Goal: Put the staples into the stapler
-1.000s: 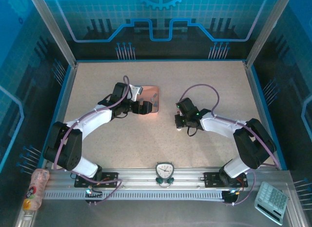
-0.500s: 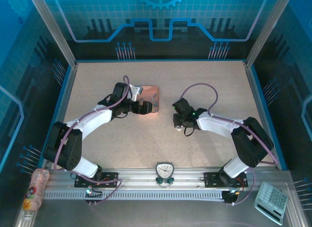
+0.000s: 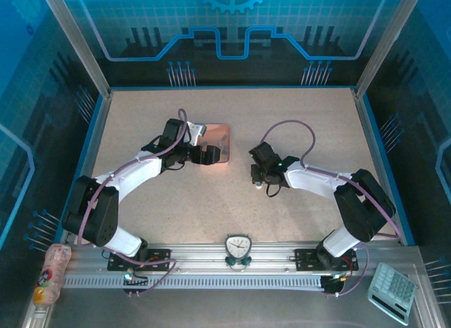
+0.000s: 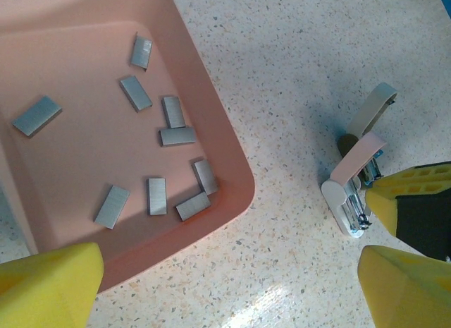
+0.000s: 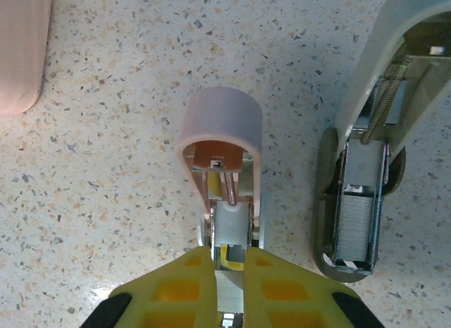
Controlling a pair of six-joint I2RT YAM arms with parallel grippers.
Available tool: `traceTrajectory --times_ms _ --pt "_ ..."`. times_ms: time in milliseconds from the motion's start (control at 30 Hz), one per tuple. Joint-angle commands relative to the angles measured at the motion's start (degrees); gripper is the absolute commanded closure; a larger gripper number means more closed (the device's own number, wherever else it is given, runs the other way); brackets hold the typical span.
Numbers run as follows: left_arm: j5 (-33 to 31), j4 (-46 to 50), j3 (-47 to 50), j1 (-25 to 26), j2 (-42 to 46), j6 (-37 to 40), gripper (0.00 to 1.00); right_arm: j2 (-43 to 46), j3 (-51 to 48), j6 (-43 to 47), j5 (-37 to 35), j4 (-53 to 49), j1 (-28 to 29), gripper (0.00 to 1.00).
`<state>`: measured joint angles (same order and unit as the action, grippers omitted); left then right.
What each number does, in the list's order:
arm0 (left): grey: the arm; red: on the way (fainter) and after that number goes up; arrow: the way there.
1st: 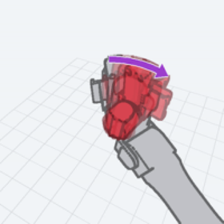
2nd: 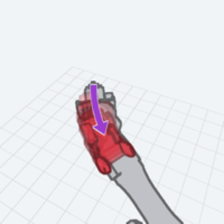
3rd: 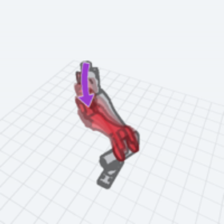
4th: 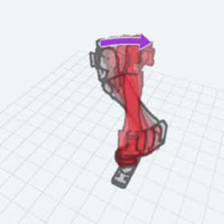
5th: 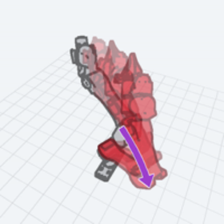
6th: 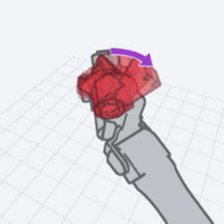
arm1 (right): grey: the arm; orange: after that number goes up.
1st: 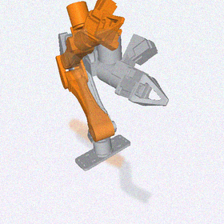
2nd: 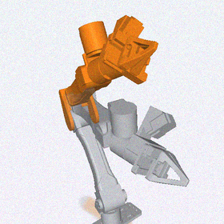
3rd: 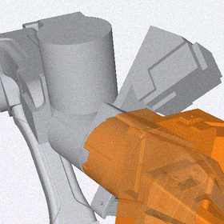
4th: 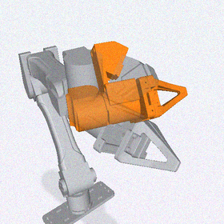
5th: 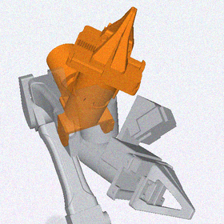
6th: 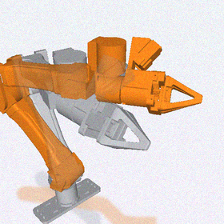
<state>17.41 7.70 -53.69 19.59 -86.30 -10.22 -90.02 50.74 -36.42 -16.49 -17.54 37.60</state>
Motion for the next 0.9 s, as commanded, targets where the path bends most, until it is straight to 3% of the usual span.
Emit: traceTrajectory --times_ms 0,867 --pt "1.3 1.3 -1.9 -0.6 0.8 0.3 0.06 -0.4 0.0 -0.3 -0.1 -0.2 1.0 0.88" --pt "1.3 1.3 -1.8 -0.6 0.7 0.4 0.06 -1.4 -1.8 -1.0 0.9 0.9 1.4 0.88"
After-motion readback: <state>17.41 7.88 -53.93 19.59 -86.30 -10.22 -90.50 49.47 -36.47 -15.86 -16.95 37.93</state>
